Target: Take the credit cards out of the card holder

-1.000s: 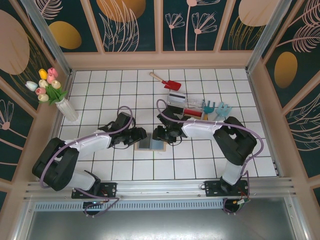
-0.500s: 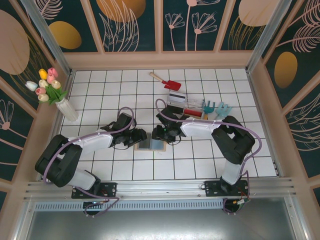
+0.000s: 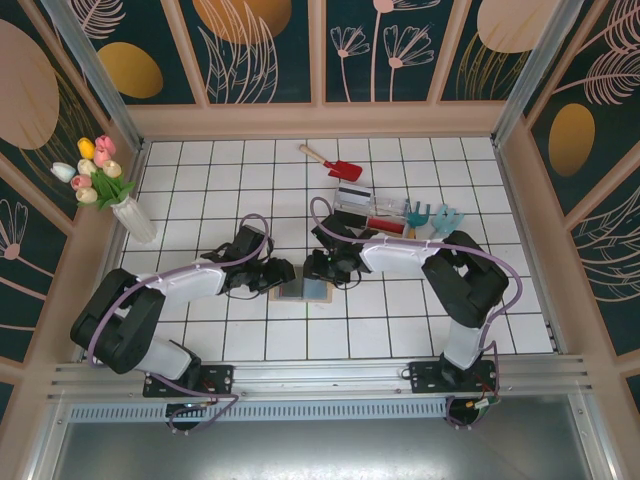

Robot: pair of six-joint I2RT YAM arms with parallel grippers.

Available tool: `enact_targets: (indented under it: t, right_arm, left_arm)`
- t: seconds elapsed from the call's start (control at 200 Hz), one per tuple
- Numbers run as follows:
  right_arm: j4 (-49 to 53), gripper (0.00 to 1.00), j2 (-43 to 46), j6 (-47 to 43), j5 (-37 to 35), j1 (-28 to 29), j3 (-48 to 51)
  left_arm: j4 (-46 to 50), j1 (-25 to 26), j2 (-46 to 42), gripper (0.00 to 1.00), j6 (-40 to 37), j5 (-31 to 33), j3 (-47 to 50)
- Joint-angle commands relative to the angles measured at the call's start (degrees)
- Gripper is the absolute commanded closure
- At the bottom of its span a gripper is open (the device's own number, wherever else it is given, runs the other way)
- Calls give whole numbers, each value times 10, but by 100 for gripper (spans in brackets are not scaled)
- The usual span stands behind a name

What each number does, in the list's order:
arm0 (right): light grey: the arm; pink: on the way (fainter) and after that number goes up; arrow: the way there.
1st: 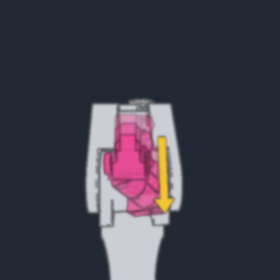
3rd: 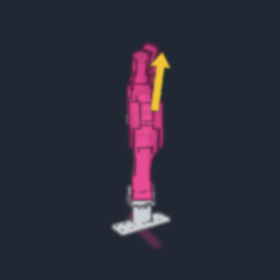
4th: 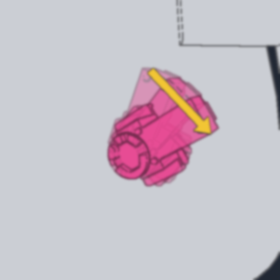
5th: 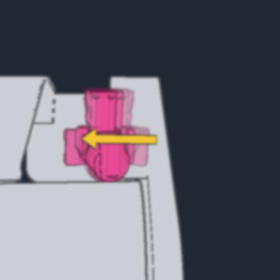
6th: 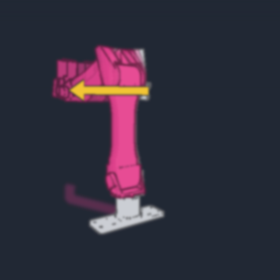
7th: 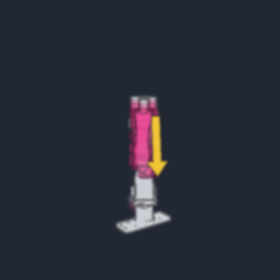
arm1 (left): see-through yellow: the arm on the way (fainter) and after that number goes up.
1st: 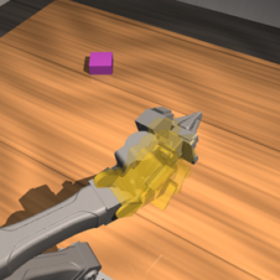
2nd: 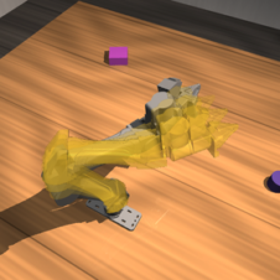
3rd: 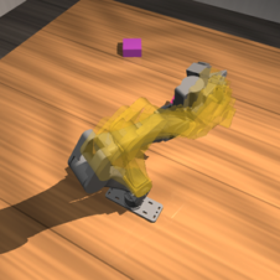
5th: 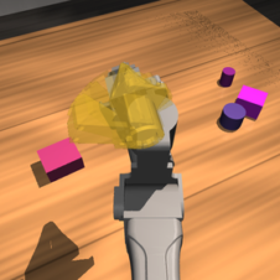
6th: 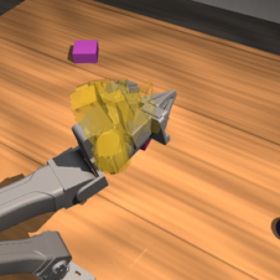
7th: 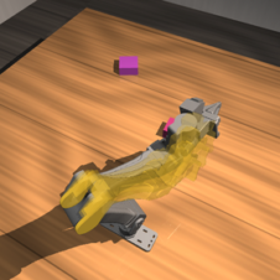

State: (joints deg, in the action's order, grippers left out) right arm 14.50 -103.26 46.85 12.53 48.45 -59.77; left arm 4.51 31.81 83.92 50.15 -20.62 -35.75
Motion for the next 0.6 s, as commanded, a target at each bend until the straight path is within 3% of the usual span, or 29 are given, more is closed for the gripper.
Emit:
enact_targets:
  t: [0.0,0.595]
  right_arm:
    - [28,54,-13,-8,5,2,-12]
    - [-15,54,81,27,-38,-9,34]
  left_arm:
    - [-6,1,-21,55,-11,-23,-2]
    - [-86,1,-9,55,7,-103,16]
